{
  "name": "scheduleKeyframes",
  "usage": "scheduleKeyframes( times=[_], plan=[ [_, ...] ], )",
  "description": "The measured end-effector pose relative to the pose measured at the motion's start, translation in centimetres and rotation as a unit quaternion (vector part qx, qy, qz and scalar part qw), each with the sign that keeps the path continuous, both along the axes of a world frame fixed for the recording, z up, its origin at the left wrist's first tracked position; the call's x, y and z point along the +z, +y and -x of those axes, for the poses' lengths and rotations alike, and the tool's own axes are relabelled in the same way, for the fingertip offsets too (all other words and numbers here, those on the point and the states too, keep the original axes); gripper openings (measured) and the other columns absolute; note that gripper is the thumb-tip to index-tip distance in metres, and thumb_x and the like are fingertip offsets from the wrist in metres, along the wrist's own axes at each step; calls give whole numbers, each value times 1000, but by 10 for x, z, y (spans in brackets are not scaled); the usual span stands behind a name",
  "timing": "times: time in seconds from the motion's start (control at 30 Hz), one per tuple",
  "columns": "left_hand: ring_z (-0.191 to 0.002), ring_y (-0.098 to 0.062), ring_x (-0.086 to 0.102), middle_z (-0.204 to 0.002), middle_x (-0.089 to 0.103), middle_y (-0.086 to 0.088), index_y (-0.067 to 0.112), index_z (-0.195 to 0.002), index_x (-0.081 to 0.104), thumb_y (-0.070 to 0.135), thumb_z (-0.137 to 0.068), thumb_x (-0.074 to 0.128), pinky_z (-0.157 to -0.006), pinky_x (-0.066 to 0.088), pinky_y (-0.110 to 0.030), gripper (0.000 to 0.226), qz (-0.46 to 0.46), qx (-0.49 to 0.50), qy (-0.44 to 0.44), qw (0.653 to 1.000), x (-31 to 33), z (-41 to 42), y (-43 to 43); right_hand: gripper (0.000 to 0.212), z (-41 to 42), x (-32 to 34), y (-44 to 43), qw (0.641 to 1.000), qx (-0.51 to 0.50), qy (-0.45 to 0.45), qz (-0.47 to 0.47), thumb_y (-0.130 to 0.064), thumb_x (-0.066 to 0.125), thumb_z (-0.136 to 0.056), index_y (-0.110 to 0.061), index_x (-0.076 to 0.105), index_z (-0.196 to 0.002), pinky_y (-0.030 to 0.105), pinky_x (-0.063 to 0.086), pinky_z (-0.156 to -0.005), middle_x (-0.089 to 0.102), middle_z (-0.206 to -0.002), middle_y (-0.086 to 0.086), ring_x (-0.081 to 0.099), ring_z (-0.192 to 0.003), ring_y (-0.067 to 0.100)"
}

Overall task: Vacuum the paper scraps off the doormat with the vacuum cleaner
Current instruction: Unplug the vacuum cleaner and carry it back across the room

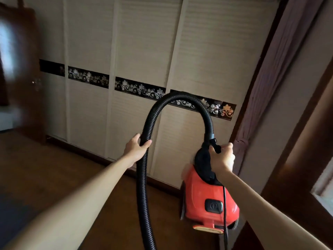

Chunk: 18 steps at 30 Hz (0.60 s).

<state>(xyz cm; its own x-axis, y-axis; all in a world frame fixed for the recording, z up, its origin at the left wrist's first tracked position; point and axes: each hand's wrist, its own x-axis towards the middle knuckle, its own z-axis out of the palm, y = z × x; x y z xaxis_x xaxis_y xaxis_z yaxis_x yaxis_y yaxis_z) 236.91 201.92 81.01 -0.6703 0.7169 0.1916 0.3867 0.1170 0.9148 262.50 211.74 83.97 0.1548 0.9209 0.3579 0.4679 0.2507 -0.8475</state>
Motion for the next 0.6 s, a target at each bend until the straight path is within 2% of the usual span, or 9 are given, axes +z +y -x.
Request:
scheduleKeyframes(
  times=[0.2,0.33,0.43,0.5,0.6],
  plan=[
    [-137,-28,42,-155,39,-6,22,-152,34,47,-91,64,-104,46,-43,72,9,58,-13,998,-8,41,61,28,45,-9,83,998,60,13,15,-28,64,-89,-14,43,-99,50,57,-72,50,-77,-2,62,-80,34],
    [-136,-29,43,-155,38,-5,21,-153,32,47,-92,62,-102,43,-38,72,21,72,-3,997,-17,74,107,25,86,-21,135,995,89,31,22,-24,62,-91,-11,42,-100,40,49,-72,47,-76,-3,56,-80,31],
    [-134,-30,46,-154,39,-6,22,-153,32,48,-92,63,-102,44,-40,73,30,82,-8,996,-24,110,145,25,127,-27,178,993,106,37,42,-26,64,-89,-13,43,-97,50,55,-76,46,-76,-4,57,-82,32],
    [-130,-31,51,-152,42,-6,25,-153,31,51,-90,64,-100,50,-47,76,28,88,-20,996,-30,142,171,26,158,-30,208,990,123,39,50,-28,65,-88,-16,43,-95,57,56,-73,46,-77,-4,59,-85,35],
    [-130,-33,50,-152,42,-7,26,-153,28,56,-88,63,-99,50,-52,79,36,104,-27,994,-35,193,205,25,204,-29,250,988,148,25,46,-29,65,-88,-18,43,-94,57,57,-71,46,-77,-5,60,-86,36]
  ],
)
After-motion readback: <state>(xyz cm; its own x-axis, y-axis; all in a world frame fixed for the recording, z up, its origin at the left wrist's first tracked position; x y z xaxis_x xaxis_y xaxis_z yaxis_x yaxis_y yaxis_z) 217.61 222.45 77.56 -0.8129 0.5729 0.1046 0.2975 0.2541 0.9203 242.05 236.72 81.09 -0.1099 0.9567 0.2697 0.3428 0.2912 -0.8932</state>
